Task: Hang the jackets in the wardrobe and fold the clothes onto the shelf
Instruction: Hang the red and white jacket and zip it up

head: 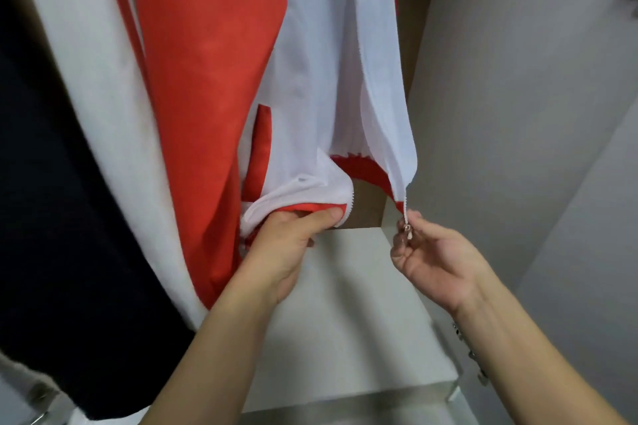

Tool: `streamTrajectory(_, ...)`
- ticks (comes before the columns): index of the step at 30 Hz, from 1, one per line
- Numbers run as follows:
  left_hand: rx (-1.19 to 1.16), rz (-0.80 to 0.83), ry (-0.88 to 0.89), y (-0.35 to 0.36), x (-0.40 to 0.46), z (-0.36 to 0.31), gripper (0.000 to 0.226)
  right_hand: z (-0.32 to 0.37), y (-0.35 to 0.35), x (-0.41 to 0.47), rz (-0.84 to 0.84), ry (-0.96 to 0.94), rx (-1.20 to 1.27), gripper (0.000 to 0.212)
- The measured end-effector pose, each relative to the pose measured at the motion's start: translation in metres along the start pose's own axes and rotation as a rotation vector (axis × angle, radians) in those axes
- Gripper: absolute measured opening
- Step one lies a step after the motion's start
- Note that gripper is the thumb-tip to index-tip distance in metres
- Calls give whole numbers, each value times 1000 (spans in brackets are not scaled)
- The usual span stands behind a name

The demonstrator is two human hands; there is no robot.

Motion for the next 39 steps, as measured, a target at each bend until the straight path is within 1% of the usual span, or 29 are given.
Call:
streamTrajectory(2,-83,-111,21,-6,2,-7,15,-12,5,-1,32,47,2,12)
streamTrajectory(4,-176,-137,20,-3,2,-13,15,-21,13,-1,65,94,-37,10)
streamTrajectory(5,-176,-135,19,-1,2,-15,18,-25,17,0,77,119,-62,7)
streamTrajectory(9,-57,-177,14,3,-4,-17,30,-31,34,4,185,165,-87,6)
streamTrajectory(12,27,-185,90,5,-6,-23,39,-21,43,0,294,129,-146,6)
streamTrajectory(15,100,-190,170,10,-7,-31,41,-16,48,-8,382,136,-304,5)
streamTrajectory(18,141,-204,205,13,-10,-35,40,-20,43,-13,408,205,-440,15)
streamTrajectory(21,160,-206,217,14,-10,-36,39,-20,41,-17,436,238,-571,13)
streamTrajectory(23,173,-204,220,14,-10,-37,39,-15,41,-18,439,214,-612,14)
streamTrajectory(25,178,-205,227,15,-10,-39,35,-7,44,-16,433,148,-582,12)
streamTrajectory(27,194,-197,238,18,-11,-41,32,1,46,-14,425,63,-512,16)
streamTrajectory(31,224,-220,275,20,-15,-44,34,6,51,-9,388,-65,-329,14)
streamTrajectory(35,234,-245,322,23,-18,-50,29,-6,53,-4,347,-80,-239,7)
streamTrajectory(39,300,-243,364,23,-22,-54,28,-10,55,-3,354,-73,-208,9)
Point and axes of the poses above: each hand's wrist, its own x-axis towards the middle knuckle, its own y-axis out of the palm, z = x × y, the point moved 9 cm from there along x, towards the middle knuckle, and after that the axes turned 15 degrees about y, right-handed, at the moved point
